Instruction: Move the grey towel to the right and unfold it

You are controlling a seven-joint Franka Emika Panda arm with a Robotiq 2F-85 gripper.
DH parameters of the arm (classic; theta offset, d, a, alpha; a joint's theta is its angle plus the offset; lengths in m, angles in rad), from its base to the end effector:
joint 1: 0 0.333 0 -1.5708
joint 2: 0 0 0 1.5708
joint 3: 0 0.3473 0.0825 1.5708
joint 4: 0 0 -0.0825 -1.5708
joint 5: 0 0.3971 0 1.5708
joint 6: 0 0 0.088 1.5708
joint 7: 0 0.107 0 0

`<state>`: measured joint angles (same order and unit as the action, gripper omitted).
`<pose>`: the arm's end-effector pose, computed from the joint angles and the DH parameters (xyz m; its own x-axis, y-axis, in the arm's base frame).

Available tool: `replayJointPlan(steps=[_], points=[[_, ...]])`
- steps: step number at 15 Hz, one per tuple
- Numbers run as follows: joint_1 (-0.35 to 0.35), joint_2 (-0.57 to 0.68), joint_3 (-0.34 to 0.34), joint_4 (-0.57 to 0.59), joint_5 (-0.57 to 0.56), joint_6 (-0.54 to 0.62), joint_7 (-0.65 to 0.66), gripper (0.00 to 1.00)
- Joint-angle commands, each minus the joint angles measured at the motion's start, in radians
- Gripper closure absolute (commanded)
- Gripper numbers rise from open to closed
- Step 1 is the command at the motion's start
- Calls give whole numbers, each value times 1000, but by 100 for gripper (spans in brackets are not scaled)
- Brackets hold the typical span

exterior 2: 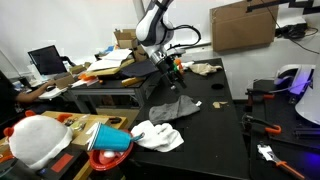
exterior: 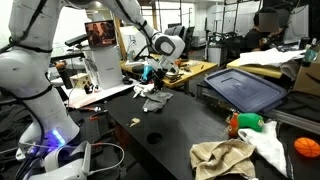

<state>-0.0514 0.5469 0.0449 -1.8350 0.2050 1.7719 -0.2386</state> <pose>0.5968 0.0126 0.2195 0.8312 0.1933 -0.5213 0.0373 -0.9549 -0.2946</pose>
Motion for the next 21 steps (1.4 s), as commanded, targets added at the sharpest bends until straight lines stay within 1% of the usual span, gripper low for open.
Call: replayJointPlan(steps=[1,10,14,18,19,21], points=[[16,21,15,-7,-109,25,-120,0],[86,49,50,9,-455,95,-272,0],[100,58,61,5,-597,161,-368,0],[87,85,69,16,-673,272,-527,0],[80,93,71,19,-676,300,-578,0],[60,104,77,21,-649,339,-678,0]])
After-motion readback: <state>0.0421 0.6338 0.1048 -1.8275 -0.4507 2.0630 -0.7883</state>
